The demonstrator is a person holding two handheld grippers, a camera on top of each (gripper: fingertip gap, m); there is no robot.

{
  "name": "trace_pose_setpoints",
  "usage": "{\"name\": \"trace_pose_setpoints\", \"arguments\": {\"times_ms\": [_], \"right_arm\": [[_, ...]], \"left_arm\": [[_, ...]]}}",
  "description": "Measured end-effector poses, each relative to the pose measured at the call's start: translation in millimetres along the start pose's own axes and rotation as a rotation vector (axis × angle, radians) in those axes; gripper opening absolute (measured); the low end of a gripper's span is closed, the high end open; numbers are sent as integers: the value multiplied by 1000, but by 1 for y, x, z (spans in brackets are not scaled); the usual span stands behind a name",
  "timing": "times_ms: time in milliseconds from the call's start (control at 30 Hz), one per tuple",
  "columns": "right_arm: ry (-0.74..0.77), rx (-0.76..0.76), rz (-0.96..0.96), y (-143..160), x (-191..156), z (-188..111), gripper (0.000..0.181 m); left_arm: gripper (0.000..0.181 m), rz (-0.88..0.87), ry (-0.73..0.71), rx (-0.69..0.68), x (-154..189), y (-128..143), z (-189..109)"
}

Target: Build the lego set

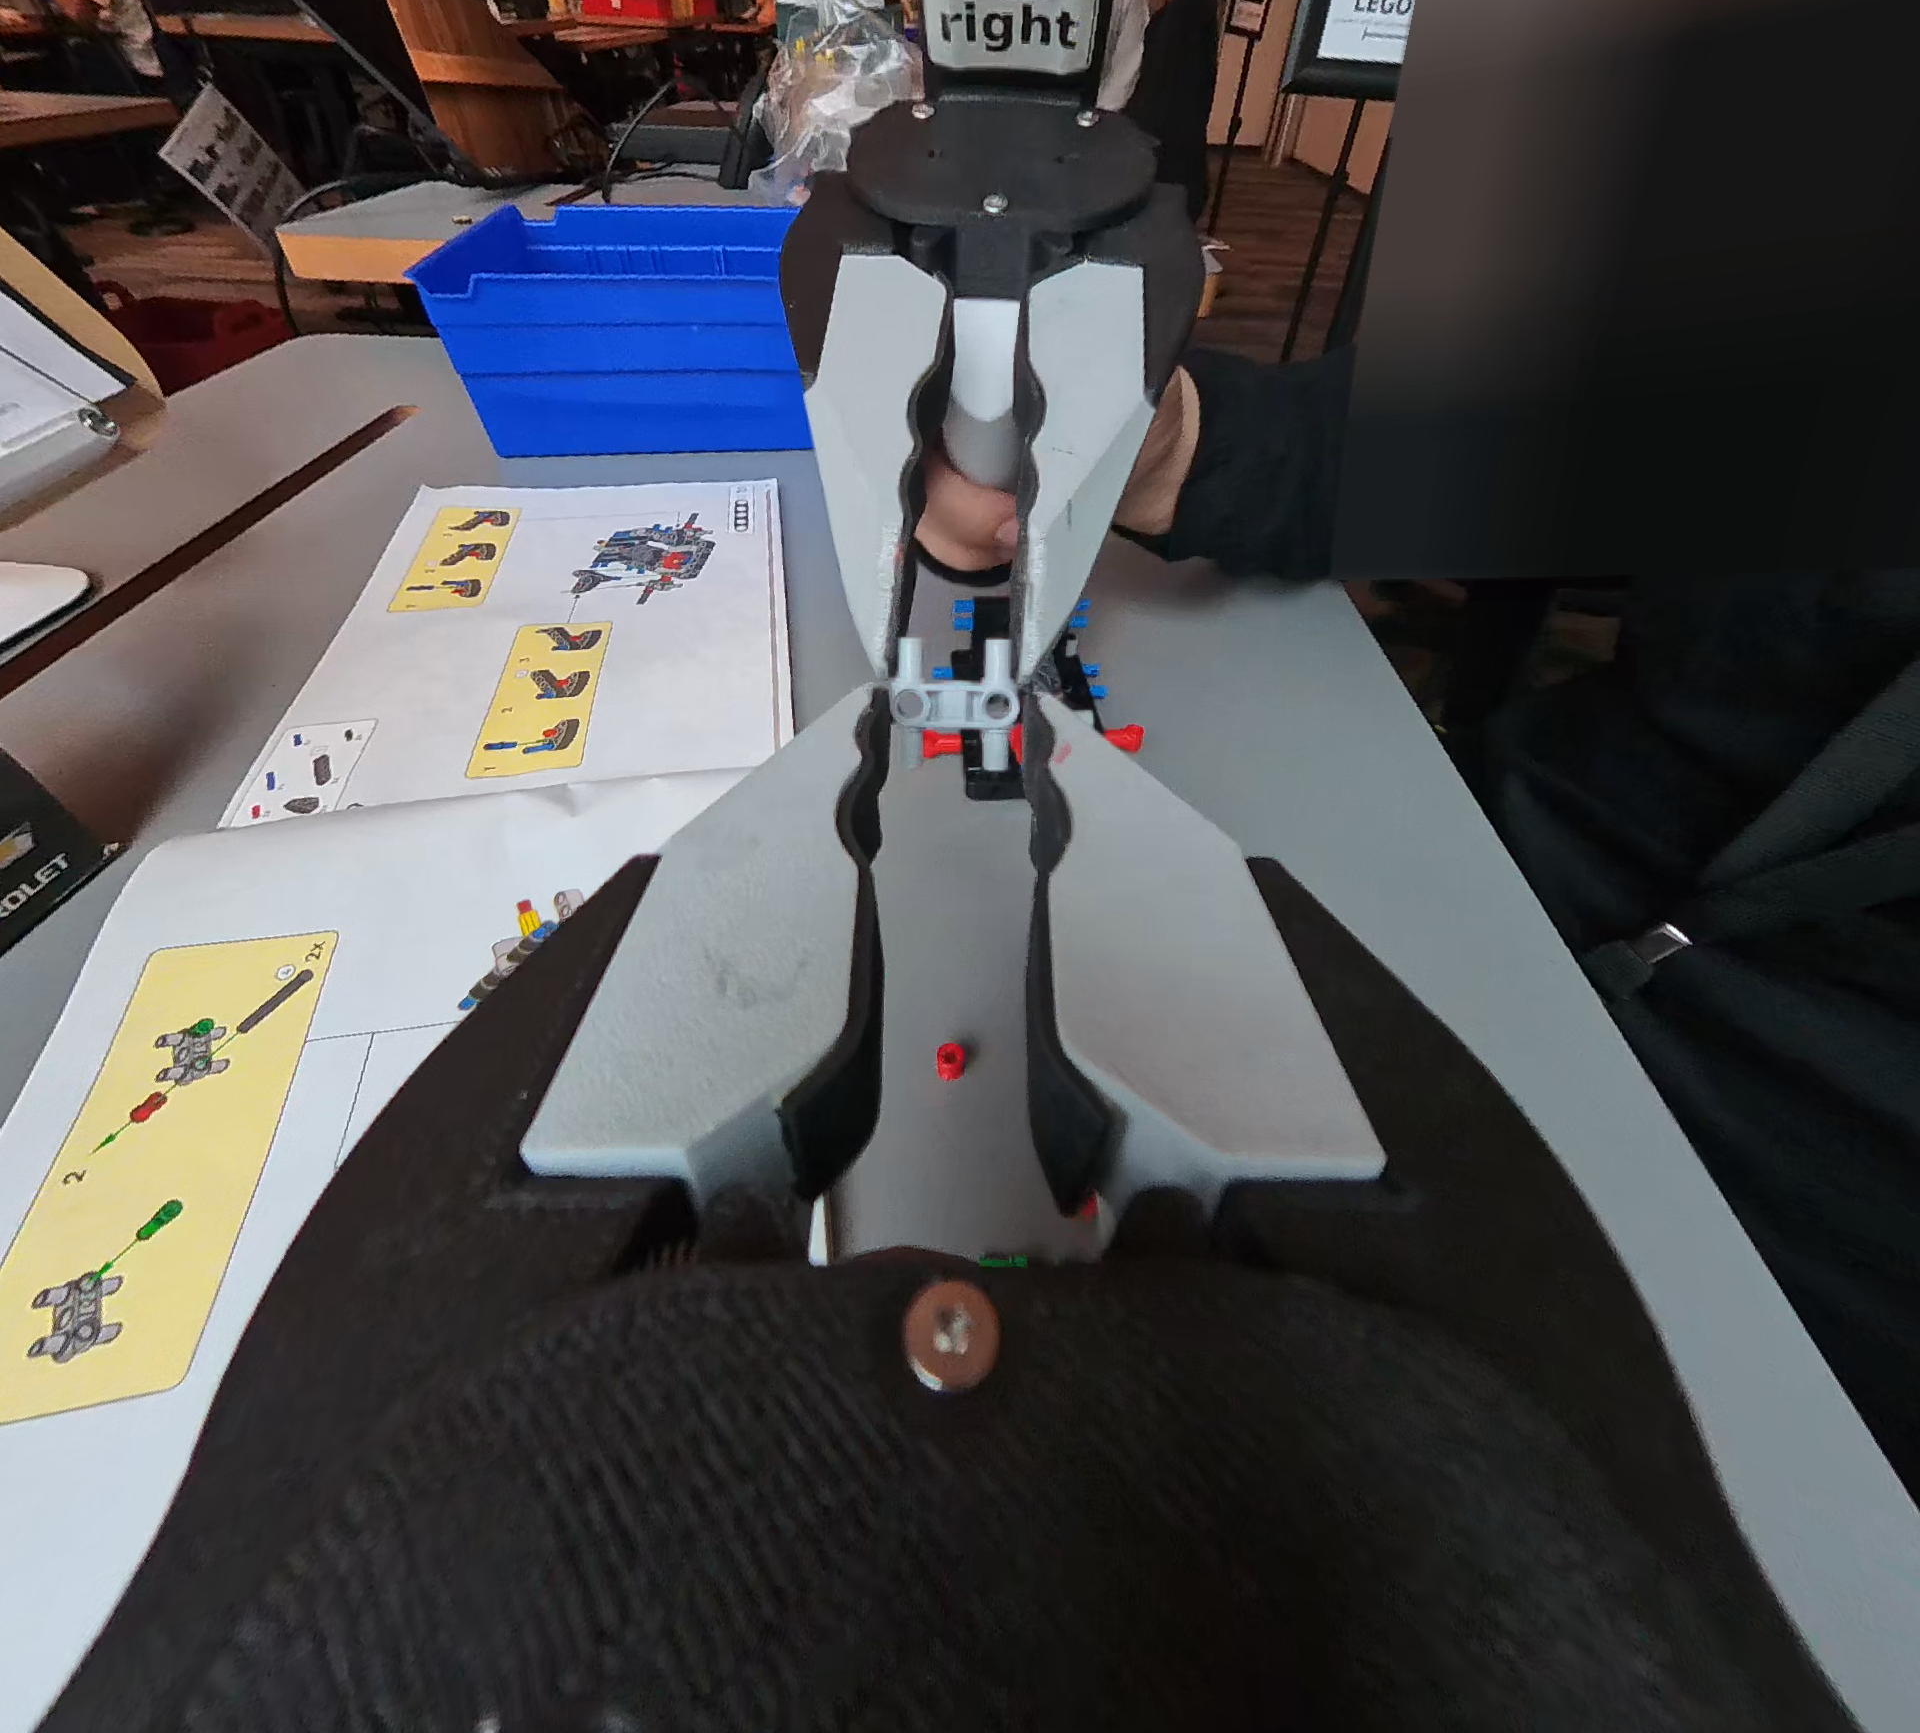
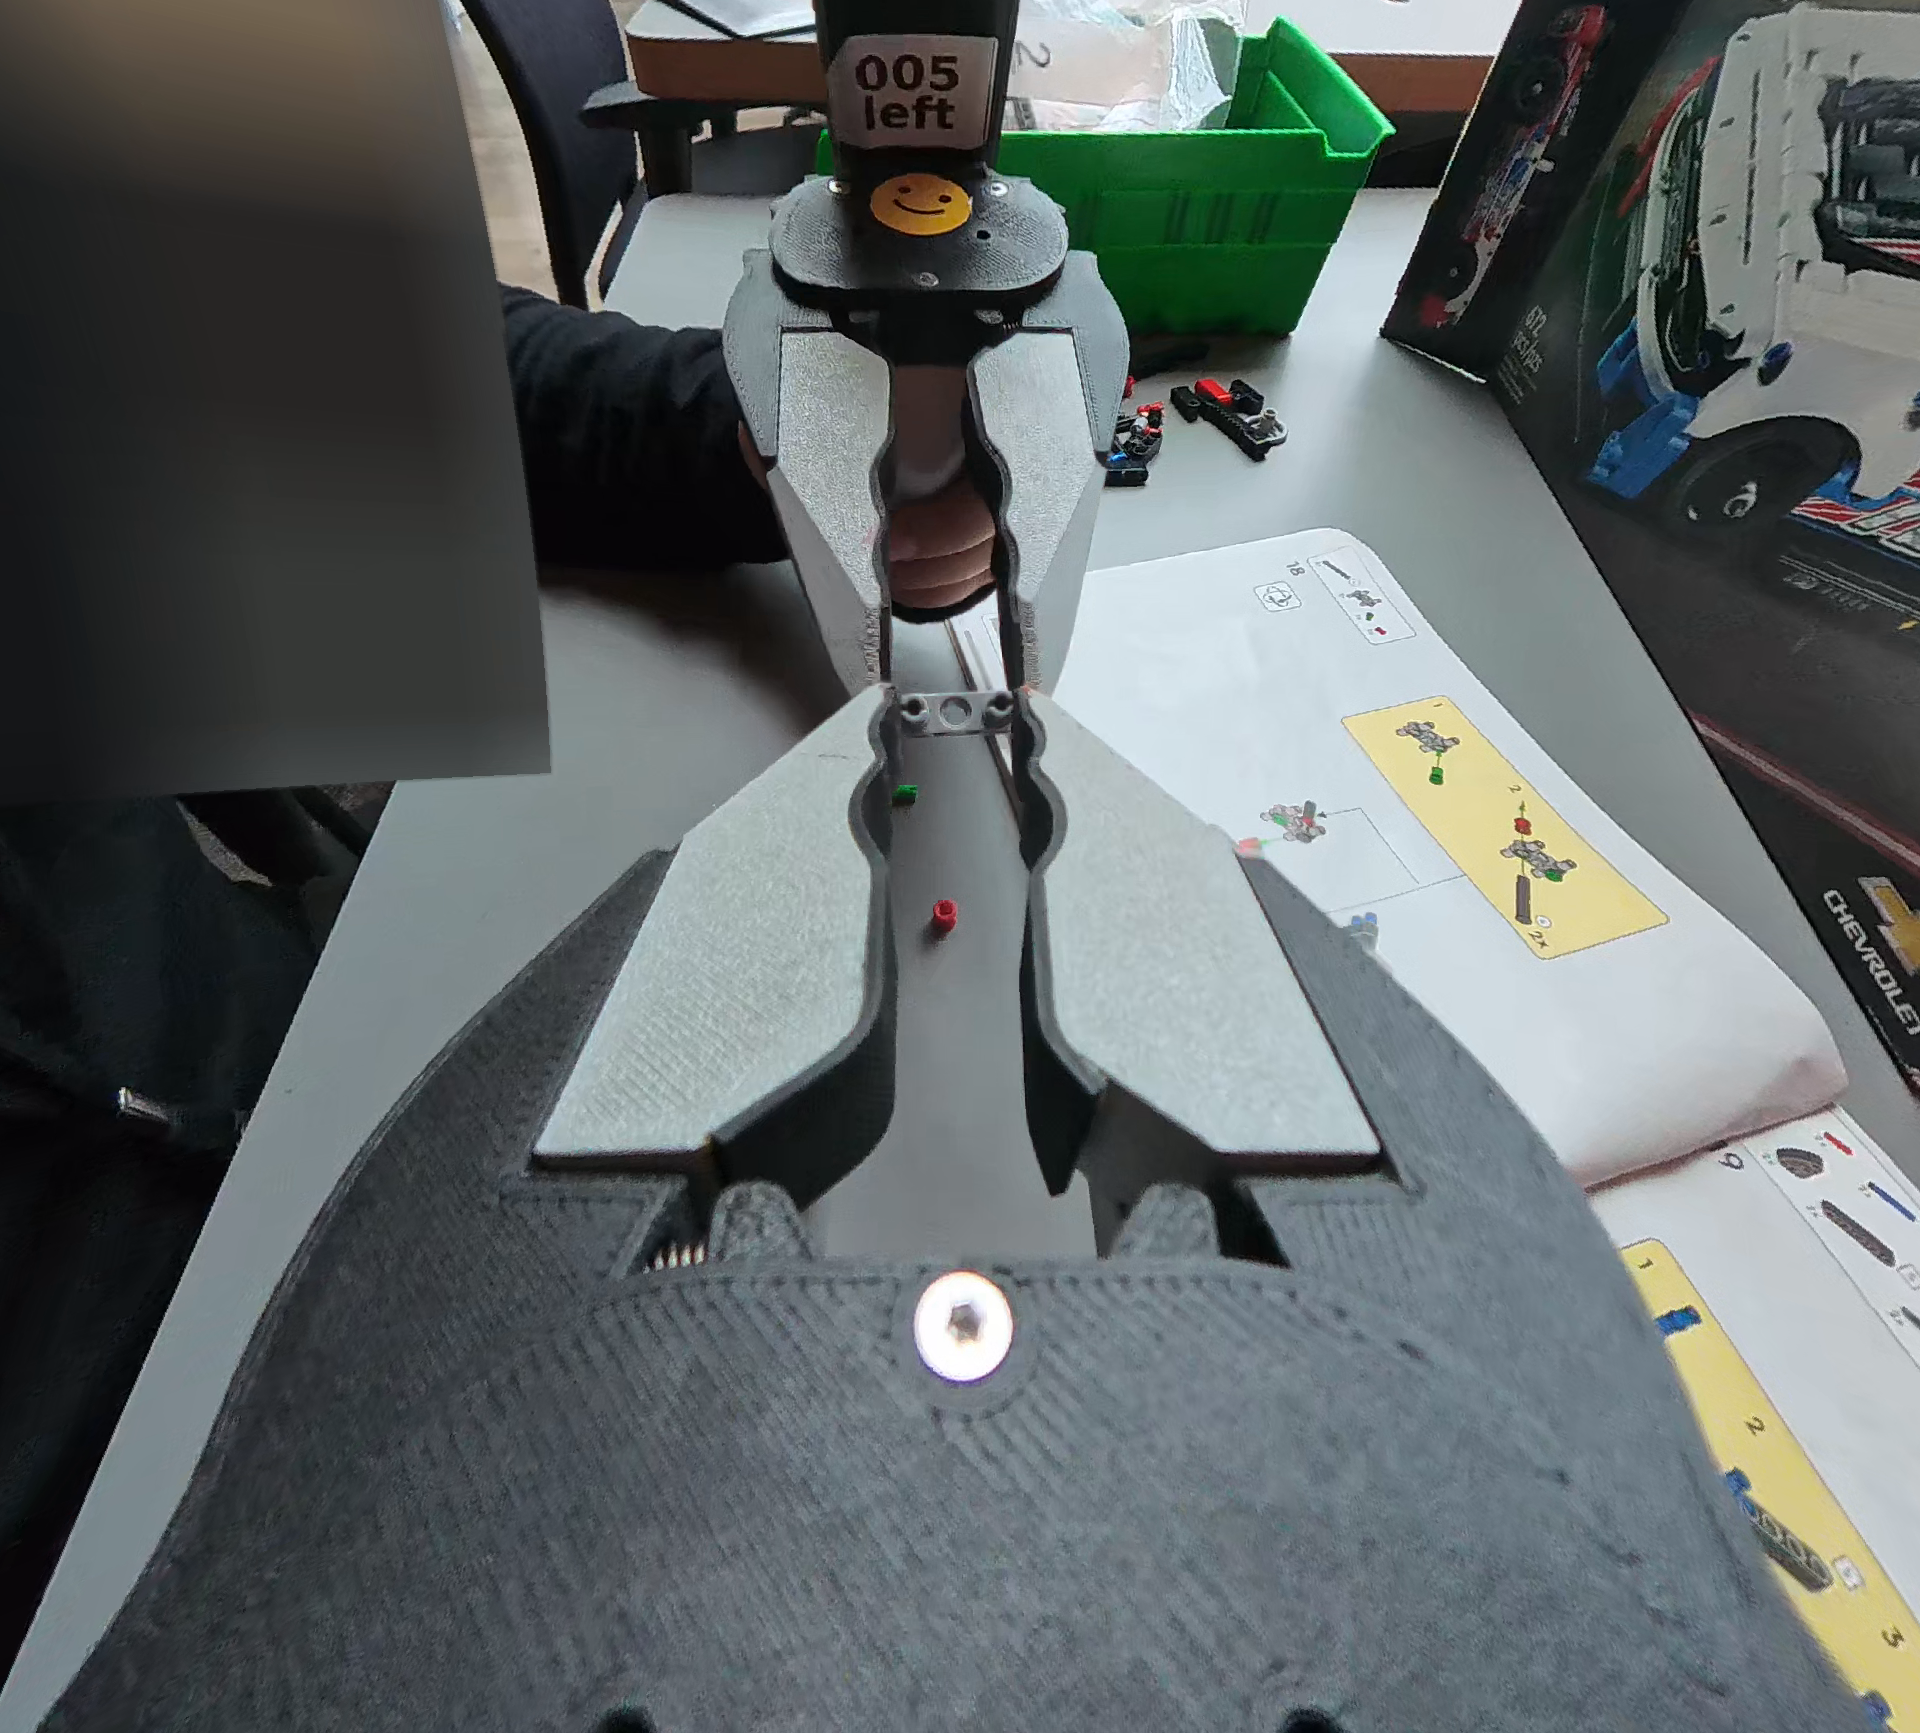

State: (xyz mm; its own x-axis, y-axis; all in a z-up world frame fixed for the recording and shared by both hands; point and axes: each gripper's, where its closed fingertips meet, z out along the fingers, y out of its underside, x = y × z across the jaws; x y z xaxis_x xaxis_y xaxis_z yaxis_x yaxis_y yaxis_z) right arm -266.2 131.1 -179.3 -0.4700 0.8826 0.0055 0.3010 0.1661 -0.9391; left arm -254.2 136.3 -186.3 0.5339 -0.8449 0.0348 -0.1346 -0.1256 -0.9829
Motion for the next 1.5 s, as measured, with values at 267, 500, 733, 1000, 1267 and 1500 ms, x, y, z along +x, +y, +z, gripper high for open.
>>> {"name": "trace_pose_setpoints", "arguments": {"times_ms": [267,500,733,1000,1267,1500], "right_arm": [[17,-33,31,5,3,8,17],[34,-43,55,3,7,11,17],[-6,-72,186,2,-13,19,15],[120,-313,258,53,-17,76,7],[-184,145,538,-25,-21,40,20],[-332,239,691,-37,-22,44,27]], "left_arm": [[22,26,-45,-79,-5,11,3],[22,28,-64,-82,-9,14,-1],[22,10,-124,-72,-15,36,-42],[22,54,-166,-18,-13,23,-52],[22,238,-174,101,9,-10,-57],[22,350,-212,80,16,-13,-54]]}}
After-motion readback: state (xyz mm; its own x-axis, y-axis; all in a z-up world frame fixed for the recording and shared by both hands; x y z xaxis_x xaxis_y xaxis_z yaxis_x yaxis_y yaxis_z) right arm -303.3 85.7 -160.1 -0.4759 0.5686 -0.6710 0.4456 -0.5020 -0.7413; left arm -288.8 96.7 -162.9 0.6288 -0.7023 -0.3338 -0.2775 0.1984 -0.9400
